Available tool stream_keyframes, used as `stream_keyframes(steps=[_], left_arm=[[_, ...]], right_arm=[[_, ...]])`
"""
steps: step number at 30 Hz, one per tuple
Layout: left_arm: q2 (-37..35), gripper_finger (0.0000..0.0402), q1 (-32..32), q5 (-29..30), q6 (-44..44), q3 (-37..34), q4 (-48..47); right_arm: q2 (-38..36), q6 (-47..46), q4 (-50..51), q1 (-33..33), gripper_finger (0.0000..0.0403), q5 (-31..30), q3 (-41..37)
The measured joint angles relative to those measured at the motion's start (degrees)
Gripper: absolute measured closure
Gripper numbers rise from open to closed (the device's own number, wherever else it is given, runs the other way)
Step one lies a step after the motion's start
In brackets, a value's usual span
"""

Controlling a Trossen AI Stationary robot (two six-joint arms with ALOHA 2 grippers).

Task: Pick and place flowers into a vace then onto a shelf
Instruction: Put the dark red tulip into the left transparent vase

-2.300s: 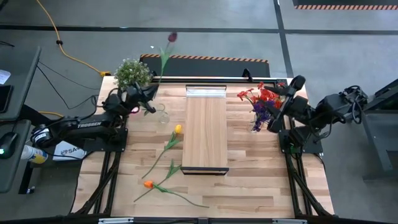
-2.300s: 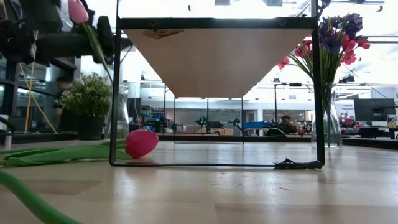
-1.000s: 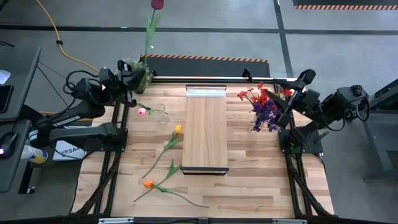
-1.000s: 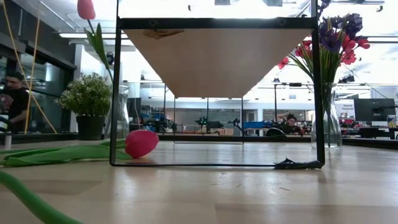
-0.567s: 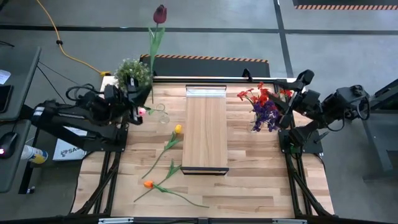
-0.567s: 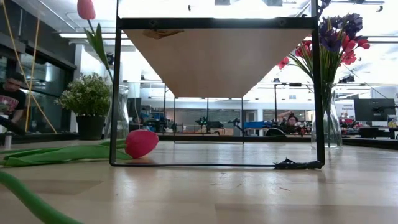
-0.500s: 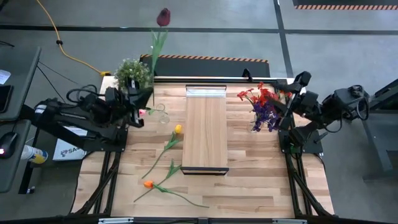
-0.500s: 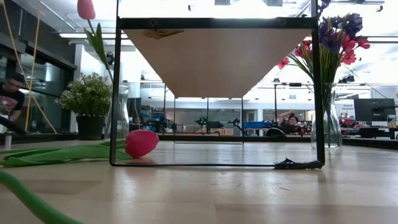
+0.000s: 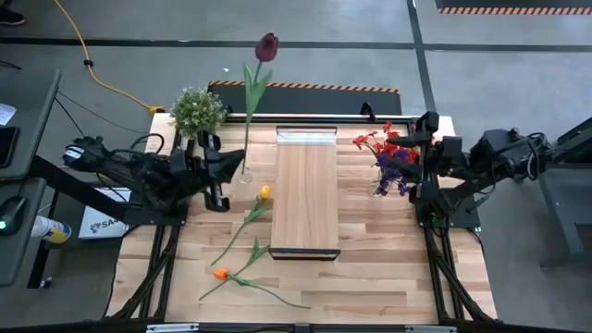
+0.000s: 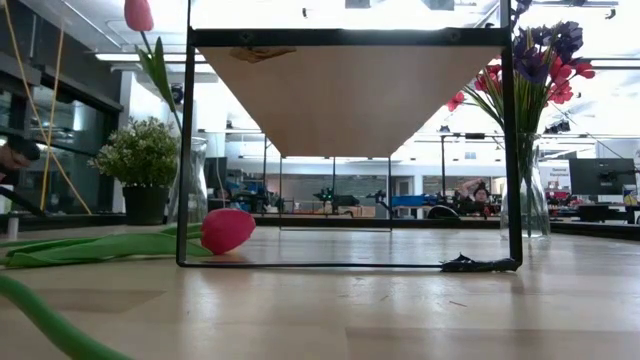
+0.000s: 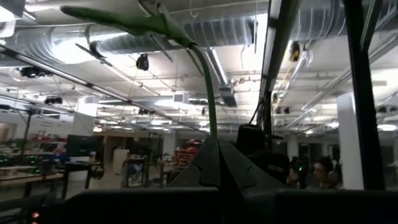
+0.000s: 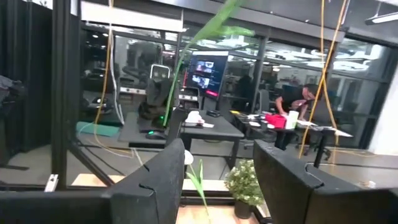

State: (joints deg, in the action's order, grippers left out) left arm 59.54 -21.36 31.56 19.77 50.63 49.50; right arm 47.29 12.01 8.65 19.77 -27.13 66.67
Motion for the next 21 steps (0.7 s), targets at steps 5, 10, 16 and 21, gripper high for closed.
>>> stream_keyframes(steps=[5, 10, 16, 21], left_arm=[[4.6, 0.0381, -4.7, 5.1, 6.3, 4.8, 0.1], [9.8, 0.0381, -6.1, 5.0, 8.4, 10.0, 0.2], [14.9, 0.0381, -6.1, 3.4, 8.5, 14.4, 0.3], [17.7, 0.0381, -6.1, 1.9, 7.9, 16.8, 0.4]], right_arm=[[0.0, -0.2, 0.1, -2.7, 0.0222, 5.3, 0.0], [1.3, -2.6, 0.1, -6.8, 0.0222, 13.1, 0.0], [4.5, -5.3, -1.9, -12.0, 0.0221, 22.4, 0.0], [7.2, -7.9, -5.9, -15.4, 0.0221, 30.3, 0.0]])
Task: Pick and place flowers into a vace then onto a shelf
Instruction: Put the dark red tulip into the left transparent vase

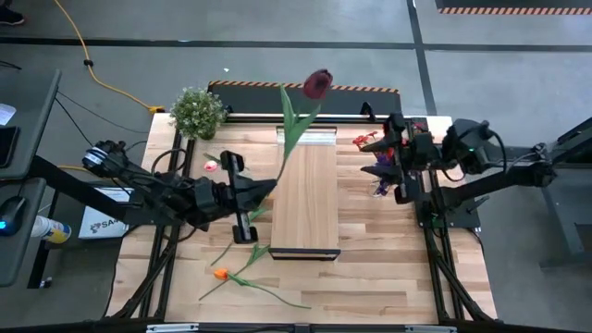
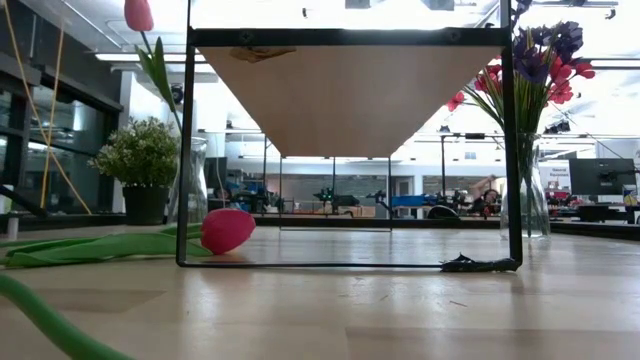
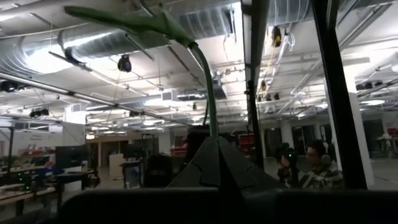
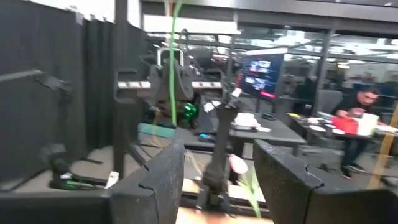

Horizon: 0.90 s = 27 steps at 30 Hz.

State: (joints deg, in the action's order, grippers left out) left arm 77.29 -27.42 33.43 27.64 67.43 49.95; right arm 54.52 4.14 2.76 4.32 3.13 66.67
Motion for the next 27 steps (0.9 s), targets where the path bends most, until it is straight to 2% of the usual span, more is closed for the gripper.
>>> stream_keyframes(steps=[6, 10, 27], left_arm=[[1.4, 0.0381, 0.0, -1.1, -1.0, 1.3, 0.0], [1.8, 0.0381, 0.0, -1.3, -1.9, 1.3, 0.1], [1.8, 0.0381, 0.0, -1.3, -2.4, 1.3, -1.7]], right_arm=[[3.1, -4.8, -5.1, -3.0, 0.0221, 9.9, 0.0], [4.8, -6.1, -8.6, -3.6, 0.0221, 14.3, 0.0], [16.8, -8.6, -7.0, -3.7, 0.0182, 20.1, 14.2]])
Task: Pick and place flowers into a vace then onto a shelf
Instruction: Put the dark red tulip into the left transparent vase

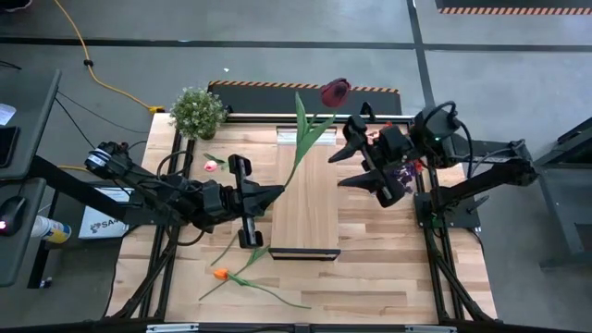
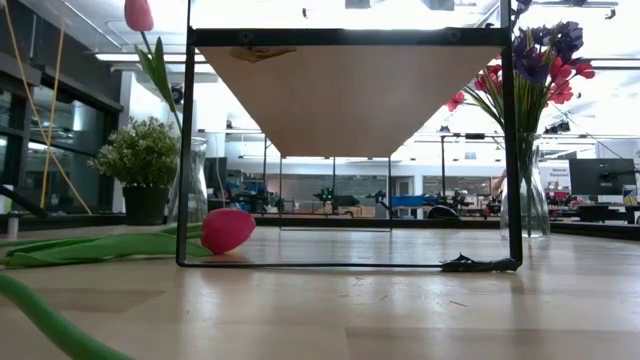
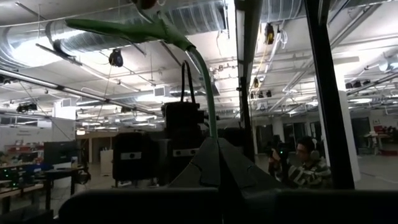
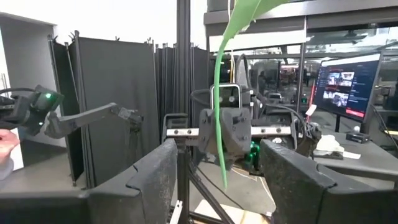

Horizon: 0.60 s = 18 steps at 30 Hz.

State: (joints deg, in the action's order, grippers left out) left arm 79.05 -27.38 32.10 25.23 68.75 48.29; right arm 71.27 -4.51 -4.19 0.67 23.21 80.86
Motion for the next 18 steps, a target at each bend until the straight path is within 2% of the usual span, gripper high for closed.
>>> stream_keyframes(steps=[18], left_arm=[[0.0, 0.0381, 0.0, 0.0, 0.0, 0.0, -1.1]], right_arm=[[11.1, 1.2, -0.3, 0.0, 0.0174, 1.1, 9.7]])
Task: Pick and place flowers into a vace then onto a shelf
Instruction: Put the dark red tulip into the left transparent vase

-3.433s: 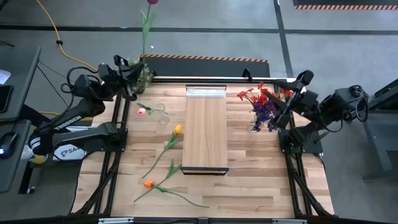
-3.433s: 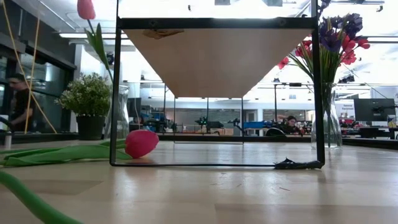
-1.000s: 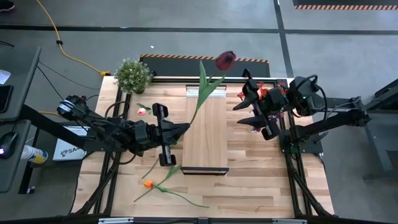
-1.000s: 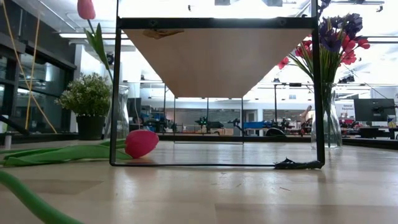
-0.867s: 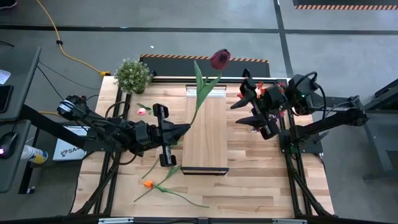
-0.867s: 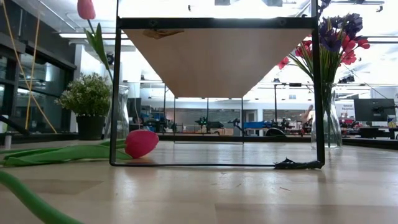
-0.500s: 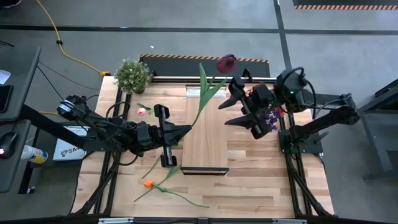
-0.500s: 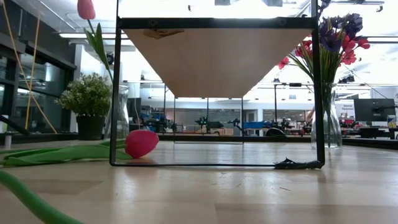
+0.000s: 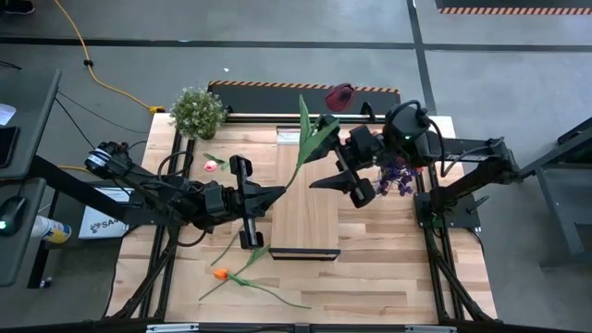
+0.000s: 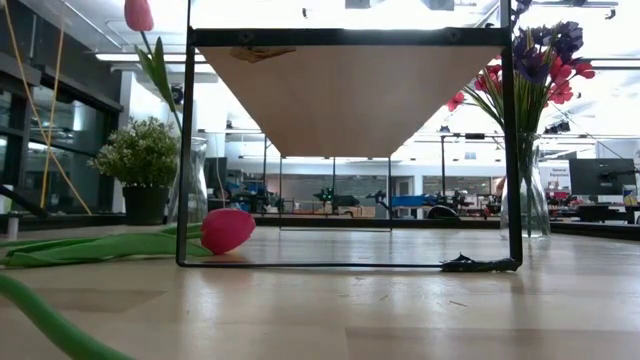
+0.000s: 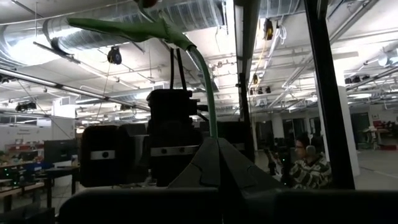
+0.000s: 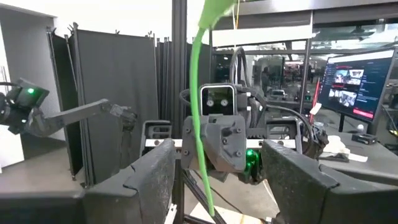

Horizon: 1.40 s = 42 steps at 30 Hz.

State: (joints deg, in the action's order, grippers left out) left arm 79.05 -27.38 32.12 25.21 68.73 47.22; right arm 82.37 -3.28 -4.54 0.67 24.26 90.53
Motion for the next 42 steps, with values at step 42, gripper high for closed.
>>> stream_keyframes(steps=[42], left_arm=[[0.0, 0.0381, 0.0, 1.9, 0.0, 0.0, -1.8]], right_arm=[[3.8, -3.4, -10.7, -2.2, 0.0169, 3.2, 1.5]])
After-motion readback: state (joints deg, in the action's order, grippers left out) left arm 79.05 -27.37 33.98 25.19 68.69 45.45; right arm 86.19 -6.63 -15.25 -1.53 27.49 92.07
